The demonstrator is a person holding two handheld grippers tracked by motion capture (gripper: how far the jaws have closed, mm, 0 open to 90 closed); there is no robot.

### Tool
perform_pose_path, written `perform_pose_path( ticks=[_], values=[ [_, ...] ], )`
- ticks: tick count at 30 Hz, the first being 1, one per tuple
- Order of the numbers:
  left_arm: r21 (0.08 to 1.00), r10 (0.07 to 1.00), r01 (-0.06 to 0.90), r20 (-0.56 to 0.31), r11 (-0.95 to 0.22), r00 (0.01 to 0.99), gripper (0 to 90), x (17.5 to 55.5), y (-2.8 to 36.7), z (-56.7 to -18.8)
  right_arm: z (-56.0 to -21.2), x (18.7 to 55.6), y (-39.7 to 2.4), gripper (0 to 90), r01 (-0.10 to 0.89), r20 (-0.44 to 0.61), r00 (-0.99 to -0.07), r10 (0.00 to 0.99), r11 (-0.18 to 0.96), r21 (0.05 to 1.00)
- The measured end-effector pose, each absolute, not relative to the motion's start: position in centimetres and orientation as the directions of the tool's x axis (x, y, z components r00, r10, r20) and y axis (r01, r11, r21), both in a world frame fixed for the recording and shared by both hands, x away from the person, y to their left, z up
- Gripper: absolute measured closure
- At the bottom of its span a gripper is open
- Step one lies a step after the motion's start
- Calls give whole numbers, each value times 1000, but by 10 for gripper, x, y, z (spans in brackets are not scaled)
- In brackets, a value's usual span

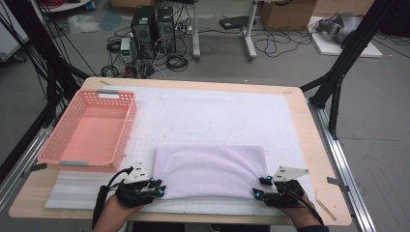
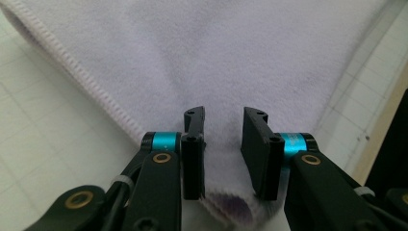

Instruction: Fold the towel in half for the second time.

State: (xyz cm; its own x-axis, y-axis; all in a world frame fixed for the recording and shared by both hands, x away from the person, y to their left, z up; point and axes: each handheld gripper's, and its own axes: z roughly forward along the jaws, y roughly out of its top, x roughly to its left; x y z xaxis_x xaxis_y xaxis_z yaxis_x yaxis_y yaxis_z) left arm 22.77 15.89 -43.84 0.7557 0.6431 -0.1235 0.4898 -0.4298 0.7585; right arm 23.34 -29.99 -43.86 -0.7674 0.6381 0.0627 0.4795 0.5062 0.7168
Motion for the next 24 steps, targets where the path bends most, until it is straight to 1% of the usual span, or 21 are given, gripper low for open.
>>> perform_pose_path(
  ticks=[1,2,3,6,7,9,10,12,14,16,17,18,19,21,22,23,24],
  values=[
    [759,643,490,-123,-430,756,651,228,159,-438,-437,234,-302,480,489,78,-764,640,496,718],
    [777,667,496,-135,-388,733,596,231,161,-435,-435,235,-304,466,488,88,-762,642,480,729],
    [794,679,489,-136,-362,722,561,235,162,-432,-433,237,-307,461,479,92,-754,650,448,755],
    [833,704,477,-159,-281,692,532,252,162,-424,-426,247,-316,445,454,117,-696,709,307,837],
    [842,716,472,-160,-260,680,529,260,161,-422,-424,252,-317,445,446,112,-674,730,282,849],
    [841,760,495,-173,-217,626,501,281,160,-421,-422,269,-315,436,441,71,-633,771,284,852],
    [843,771,504,-191,-188,608,466,292,159,-421,-421,279,-313,437,449,50,-611,790,294,843],
    [839,794,518,-197,-167,575,441,312,156,-421,-423,300,-309,432,462,25,-576,817,300,835],
    [826,825,536,-176,-173,537,419,330,155,-425,-426,320,-307,421,484,20,-545,838,295,824],
    [805,846,572,-186,-161,499,408,344,155,-431,-432,336,-305,420,518,27,-523,852,292,804],
    [793,850,587,-188,-164,492,407,349,155,-435,-436,342,-306,421,536,48,-524,850,286,794],
    [775,853,608,-193,-170,484,409,352,155,-440,-441,347,-306,440,564,72,-526,848,284,775],
    [754,852,631,-201,-180,484,416,355,154,-444,-446,351,-307,489,582,87,-536,840,293,758],
    [766,829,606,-186,-214,528,482,354,155,-447,-449,353,-311,692,601,165,-566,808,266,754],
    [767,794,610,-237,-201,560,676,355,156,-449,-449,353,-312,790,594,158,-572,805,275,756],
    [772,797,599,-218,-212,563,786,355,155,-447,-447,352,-313,822,582,147,-581,801,283,762],
    [782,801,585,-201,-215,564,818,355,155,-446,-446,352,-314,831,579,137,-579,804,287,764]
  ],
)
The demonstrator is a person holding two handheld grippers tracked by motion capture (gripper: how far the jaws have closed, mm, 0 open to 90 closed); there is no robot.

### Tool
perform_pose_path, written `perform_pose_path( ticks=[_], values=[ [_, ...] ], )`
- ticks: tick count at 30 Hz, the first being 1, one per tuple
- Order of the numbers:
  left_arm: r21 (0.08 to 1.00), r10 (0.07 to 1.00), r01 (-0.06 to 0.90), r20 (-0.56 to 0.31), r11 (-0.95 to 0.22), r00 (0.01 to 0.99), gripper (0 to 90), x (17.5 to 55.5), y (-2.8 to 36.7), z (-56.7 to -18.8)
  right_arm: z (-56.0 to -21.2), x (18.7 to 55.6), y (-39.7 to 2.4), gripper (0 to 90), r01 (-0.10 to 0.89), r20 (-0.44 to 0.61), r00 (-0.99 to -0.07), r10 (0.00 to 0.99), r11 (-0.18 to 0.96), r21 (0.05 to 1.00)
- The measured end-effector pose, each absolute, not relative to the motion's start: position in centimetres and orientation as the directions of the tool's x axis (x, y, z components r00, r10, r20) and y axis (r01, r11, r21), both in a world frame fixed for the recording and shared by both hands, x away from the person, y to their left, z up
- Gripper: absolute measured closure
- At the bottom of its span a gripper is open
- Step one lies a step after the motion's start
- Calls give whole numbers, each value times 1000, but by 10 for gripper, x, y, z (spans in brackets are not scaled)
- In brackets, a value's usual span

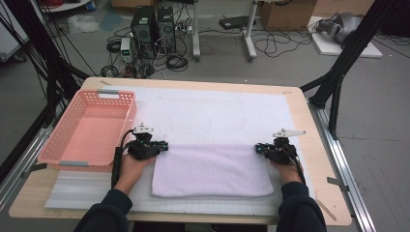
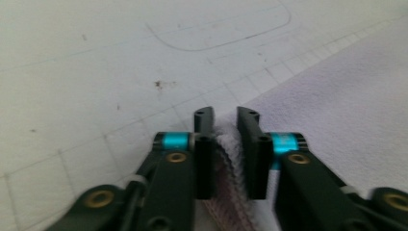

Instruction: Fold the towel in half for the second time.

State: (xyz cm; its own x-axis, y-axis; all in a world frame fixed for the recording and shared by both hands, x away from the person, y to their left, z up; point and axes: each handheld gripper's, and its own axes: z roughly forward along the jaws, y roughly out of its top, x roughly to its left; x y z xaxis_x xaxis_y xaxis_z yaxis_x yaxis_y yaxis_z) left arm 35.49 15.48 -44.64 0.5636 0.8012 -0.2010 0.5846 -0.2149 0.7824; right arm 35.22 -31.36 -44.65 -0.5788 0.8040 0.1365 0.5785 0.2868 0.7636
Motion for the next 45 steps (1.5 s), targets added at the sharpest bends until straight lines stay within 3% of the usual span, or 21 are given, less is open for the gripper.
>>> perform_pose_path(
  ticks=[8,15,17,18,19,20,23,25,29,33,35,37,42,45],
  values=[
    [851,845,510,-180,-123,504,825,374,152,-435,-436,354,-312,839,486,6,-513,858,286,826],
    [855,862,493,-123,-160,492,807,401,138,-438,-435,378,-308,835,496,-41,-447,893,286,820],
    [850,866,501,-119,-165,486,763,401,136,-440,-437,380,-306,824,502,-49,-440,897,291,815],
    [842,862,509,-117,-177,493,537,399,135,-439,-442,383,-303,697,522,-44,-423,905,283,805],
    [842,862,509,-117,-177,493,461,399,135,-439,-442,383,-303,697,522,-44,-423,905,283,805],
    [845,849,498,-108,-196,517,460,393,134,-435,-441,381,-302,573,532,-49,-405,913,279,799],
    [856,837,475,-97,-206,538,461,381,136,-429,-433,371,-304,511,500,-44,-400,915,258,827],
    [853,831,482,-111,-202,546,465,373,136,-430,-427,362,-303,504,476,-38,-420,907,256,842],
    [822,803,505,-103,-264,588,559,356,131,-437,-426,349,-289,513,475,30,-528,849,266,839],
    [788,788,511,-56,-342,613,615,342,129,-441,-434,340,-262,542,496,51,-635,771,356,792],
    [786,780,502,-40,-362,625,614,335,130,-443,-439,335,-250,539,494,9,-673,739,441,749],
    [790,775,501,-53,-353,629,614,328,134,-445,-440,330,-247,530,469,-49,-679,733,484,739],
    [791,783,502,-47,-350,620,601,317,146,-444,-442,316,-269,463,490,-26,-657,754,452,745],
    [772,836,558,-64,-304,545,508,312,152,-442,-441,304,-287,462,507,-8,-635,772,425,750]
  ],
)
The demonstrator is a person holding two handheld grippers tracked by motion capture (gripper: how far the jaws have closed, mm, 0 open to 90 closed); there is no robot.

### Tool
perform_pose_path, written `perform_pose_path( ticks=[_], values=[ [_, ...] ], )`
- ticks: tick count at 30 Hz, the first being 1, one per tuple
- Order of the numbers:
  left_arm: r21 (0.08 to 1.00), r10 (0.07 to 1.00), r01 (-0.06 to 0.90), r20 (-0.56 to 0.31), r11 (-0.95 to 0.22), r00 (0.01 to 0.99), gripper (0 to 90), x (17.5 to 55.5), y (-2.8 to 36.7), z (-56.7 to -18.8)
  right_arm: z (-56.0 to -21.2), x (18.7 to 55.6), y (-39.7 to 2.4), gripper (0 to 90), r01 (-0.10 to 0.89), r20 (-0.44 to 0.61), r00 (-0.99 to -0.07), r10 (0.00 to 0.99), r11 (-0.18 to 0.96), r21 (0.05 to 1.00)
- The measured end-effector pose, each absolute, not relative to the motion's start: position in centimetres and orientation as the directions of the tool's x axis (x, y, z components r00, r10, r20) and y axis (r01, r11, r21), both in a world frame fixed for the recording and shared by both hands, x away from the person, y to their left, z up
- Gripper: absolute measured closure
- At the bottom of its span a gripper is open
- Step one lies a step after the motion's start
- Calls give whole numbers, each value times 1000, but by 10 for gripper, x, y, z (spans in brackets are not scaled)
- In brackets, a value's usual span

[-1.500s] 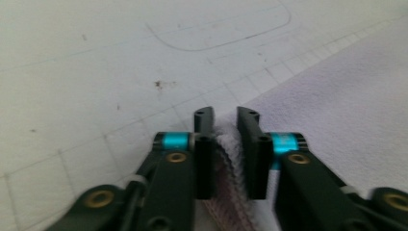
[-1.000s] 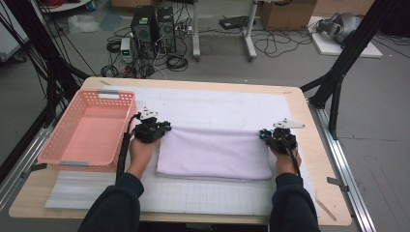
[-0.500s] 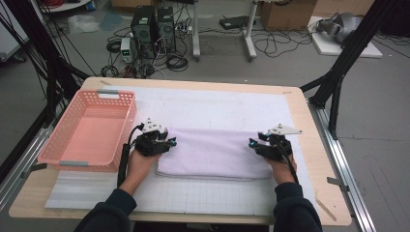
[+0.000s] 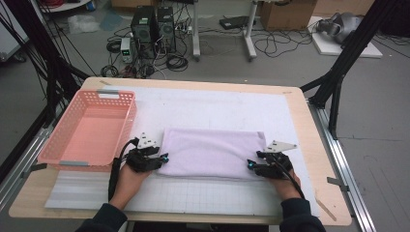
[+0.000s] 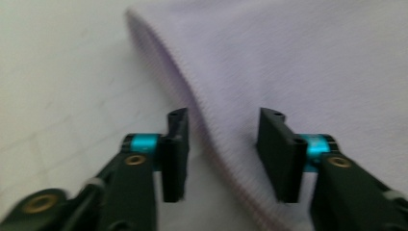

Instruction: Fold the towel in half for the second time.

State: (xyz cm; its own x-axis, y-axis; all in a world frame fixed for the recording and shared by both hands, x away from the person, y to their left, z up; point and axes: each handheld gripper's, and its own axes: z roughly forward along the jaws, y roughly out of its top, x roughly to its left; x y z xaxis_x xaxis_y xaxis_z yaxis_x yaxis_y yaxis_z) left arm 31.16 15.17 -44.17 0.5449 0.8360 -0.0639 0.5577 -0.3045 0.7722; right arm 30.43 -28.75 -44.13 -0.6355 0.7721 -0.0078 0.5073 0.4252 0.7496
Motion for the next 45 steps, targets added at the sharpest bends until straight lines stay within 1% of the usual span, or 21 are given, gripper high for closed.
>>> perform_pose_path(
  ticks=[2,5,8,10,11,14,16,18,20,22,23,26,29,30,31,32,35,39,45],
  values=[
    [793,843,542,-69,-278,534,512,307,155,-438,-438,297,-298,466,519,13,-619,785,397,757],
    [841,828,488,-91,-234,553,508,300,159,-430,-433,286,-307,490,499,49,-634,772,360,788],
    [877,796,436,-114,-200,594,507,295,156,-426,-426,277,-312,557,478,62,-643,763,337,811],
    [875,750,438,-145,-208,645,544,294,152,-428,-427,273,-314,606,474,52,-658,752,358,804],
    [867,745,443,-138,-228,653,567,293,149,-430,-430,271,-316,625,488,63,-661,747,365,792],
    [827,737,479,-123,-293,664,635,291,142,-439,-440,269,-319,615,518,50,-664,746,411,750],
    [792,742,502,-95,-347,663,656,291,141,-446,-442,268,-322,591,512,37,-658,752,411,755],
    [795,745,500,-93,-344,661,663,290,141,-445,-444,270,-326,530,524,31,-631,775,396,754],
    [794,745,498,-89,-348,661,658,289,142,-444,-444,270,-329,525,534,52,-621,782,374,758],
    [806,739,501,-124,-314,662,615,289,146,-444,-441,269,-332,510,513,48,-619,784,358,780],
    [814,731,502,-148,-292,666,578,289,148,-443,-439,268,-334,484,500,51,-613,788,337,798],
    [858,730,477,-200,-191,653,413,292,154,-439,-434,268,-339,431,485,84,-586,806,266,833],
    [903,734,414,-204,-115,648,281,292,160,-432,-432,268,-342,355,462,61,-556,829,247,852],
    [914,735,394,-204,-94,647,253,291,162,-431,-431,268,-342,325,457,61,-546,835,236,858],
    [914,735,394,-204,-94,647,229,291,162,-431,-430,268,-341,298,450,64,-538,841,222,865],
    [928,737,365,-196,-74,646,212,291,165,-429,-428,267,-341,276,445,66,-529,846,211,871],
    [933,743,353,-188,-69,642,203,291,167,-429,-425,268,-338,213,416,50,-512,857,197,888],
    [929,753,361,-186,-74,631,198,292,171,-430,-424,270,-335,189,419,37,-495,868,202,885],
    [930,752,359,-183,-76,633,199,291,171,-430,-424,270,-337,185,409,14,-490,871,216,886]
  ],
)
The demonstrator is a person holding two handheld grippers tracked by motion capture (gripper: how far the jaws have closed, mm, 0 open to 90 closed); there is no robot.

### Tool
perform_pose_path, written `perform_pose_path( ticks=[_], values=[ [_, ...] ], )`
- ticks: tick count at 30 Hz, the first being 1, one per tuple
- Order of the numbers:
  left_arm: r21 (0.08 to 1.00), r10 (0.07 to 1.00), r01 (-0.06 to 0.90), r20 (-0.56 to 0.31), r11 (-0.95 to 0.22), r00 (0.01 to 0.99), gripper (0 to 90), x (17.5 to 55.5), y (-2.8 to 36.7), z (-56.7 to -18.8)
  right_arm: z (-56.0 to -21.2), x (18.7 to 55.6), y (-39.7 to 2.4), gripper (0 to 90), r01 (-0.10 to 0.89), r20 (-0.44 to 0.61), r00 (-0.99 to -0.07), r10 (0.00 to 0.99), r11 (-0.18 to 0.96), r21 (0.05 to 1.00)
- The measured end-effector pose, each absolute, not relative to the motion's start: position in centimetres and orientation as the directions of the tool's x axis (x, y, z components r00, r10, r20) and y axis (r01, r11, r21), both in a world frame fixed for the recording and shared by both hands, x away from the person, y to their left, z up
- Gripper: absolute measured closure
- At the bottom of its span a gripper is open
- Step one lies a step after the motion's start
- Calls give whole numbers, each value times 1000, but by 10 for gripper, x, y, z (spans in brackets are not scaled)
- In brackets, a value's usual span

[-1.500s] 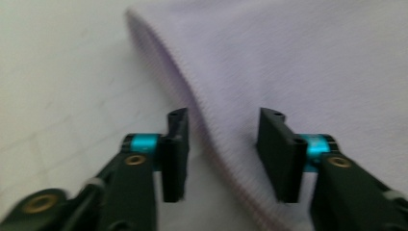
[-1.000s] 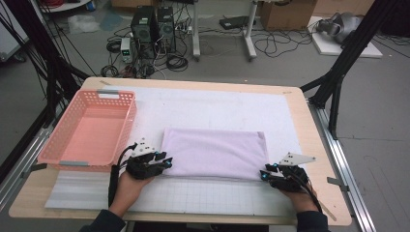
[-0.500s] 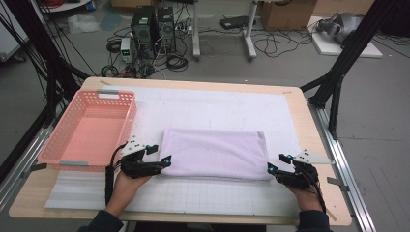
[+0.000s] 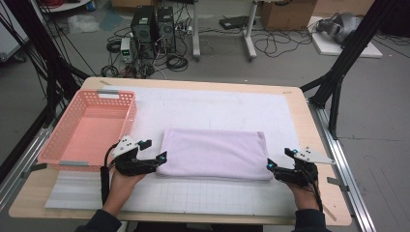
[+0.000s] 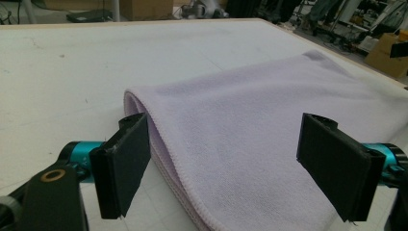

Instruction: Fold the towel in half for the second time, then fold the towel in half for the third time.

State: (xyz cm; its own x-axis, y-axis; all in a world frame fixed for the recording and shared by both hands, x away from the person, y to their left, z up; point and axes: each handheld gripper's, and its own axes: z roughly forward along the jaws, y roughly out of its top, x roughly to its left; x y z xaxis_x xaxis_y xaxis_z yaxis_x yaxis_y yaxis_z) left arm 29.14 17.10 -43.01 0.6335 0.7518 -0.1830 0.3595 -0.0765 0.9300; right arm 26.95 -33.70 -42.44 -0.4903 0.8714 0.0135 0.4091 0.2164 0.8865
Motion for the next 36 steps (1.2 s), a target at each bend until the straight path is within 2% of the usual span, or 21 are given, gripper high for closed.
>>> perform_pose_path(
  ticks=[19,23,26,30,36],
  values=[
    [913,756,398,-196,-91,624,208,295,170,-433,-427,270,-339,185,425,18,-481,876,215,879],
    [893,760,437,-208,-110,616,212,294,168,-435,-427,269,-339,185,426,19,-490,872,221,877],
    [875,761,468,-219,-123,610,264,293,166,-437,-427,268,-339,185,427,18,-490,871,222,877],
    [845,771,521,-251,-121,585,290,293,165,-440,-427,267,-341,185,432,24,-486,874,216,876],
    [805,789,574,-253,-150,560,330,294,165,-447,-428,268,-340,185,435,29,-490,871,216,874]
  ],
)
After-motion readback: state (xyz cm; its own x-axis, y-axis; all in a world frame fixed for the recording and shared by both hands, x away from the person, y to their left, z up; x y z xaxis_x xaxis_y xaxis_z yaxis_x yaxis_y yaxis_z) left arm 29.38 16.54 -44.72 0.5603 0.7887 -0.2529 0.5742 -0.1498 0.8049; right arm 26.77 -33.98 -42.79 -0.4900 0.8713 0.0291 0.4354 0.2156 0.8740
